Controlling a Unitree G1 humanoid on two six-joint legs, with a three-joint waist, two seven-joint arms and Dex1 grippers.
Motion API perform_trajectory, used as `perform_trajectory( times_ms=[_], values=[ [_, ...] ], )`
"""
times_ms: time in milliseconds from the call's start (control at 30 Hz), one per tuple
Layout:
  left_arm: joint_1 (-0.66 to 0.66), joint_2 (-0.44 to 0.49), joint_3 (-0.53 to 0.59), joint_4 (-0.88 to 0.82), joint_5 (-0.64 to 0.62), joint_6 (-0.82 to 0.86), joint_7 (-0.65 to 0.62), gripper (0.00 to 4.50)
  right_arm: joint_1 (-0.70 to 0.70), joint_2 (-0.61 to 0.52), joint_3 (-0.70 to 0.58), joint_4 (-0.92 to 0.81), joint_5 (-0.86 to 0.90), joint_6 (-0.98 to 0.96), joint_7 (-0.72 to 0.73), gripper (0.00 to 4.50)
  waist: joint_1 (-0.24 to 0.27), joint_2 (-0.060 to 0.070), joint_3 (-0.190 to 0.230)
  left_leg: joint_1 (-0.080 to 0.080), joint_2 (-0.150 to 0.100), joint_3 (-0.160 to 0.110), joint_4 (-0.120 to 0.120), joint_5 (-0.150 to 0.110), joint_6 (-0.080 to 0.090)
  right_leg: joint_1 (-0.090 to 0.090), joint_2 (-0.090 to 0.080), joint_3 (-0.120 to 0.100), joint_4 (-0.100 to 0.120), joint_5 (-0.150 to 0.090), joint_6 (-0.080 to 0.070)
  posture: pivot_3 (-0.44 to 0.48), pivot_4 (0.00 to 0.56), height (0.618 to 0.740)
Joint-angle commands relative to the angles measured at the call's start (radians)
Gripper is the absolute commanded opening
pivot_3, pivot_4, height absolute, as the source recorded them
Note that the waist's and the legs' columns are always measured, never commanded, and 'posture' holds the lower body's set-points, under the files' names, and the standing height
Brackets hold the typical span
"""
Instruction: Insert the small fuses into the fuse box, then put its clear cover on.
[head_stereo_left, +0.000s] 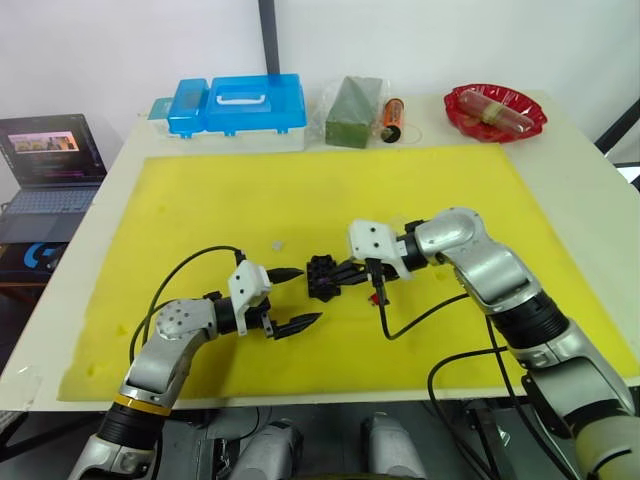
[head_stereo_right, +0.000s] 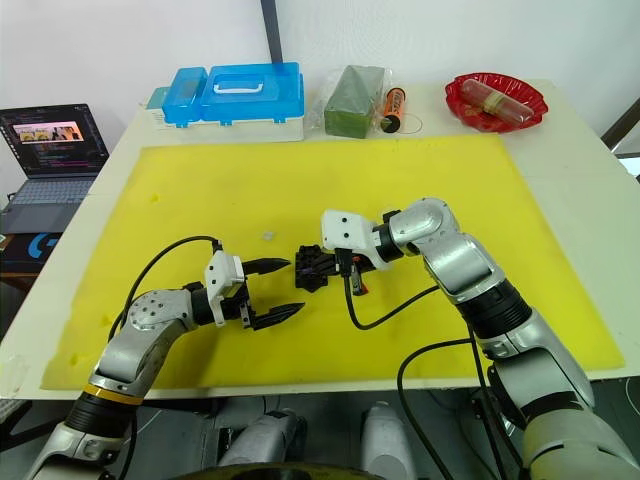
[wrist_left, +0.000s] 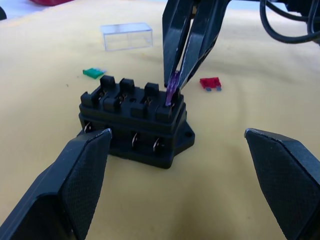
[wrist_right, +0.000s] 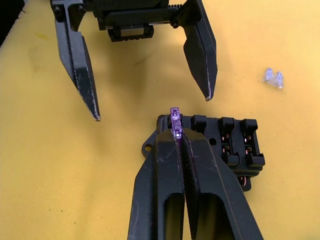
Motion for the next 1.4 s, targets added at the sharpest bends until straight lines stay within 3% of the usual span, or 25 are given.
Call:
perform_trajectory(
  times_ms=[33,1400],
  values=[
    [-0.004,-0.002,0.003,-0.009,-0.001,-0.026,-0.005,4.48,-0.005,0.009,-0.022,-0.039,0.013,-0.001,-0.004,0.0,0.0,0.0,0.0,0.0,0.0,0.0,0.0,0.0,0.0,0.0,0.0,0.0,0.0,0.0,0.0,0.0,0.15,0.74],
    [-0.009,0.004,0.006,-0.067,-0.008,0.03,0.009,4.48,-0.016,0.015,-0.024,0.001,-0.01,-0.002,-0.022,0.0,-0.001,0.0,0.0,0.0,0.0,0.0,0.0,0.0,0.0,0.0,0.0,0.0,0.0,0.0,0.0,0.0,0.15,0.74]
  ],
)
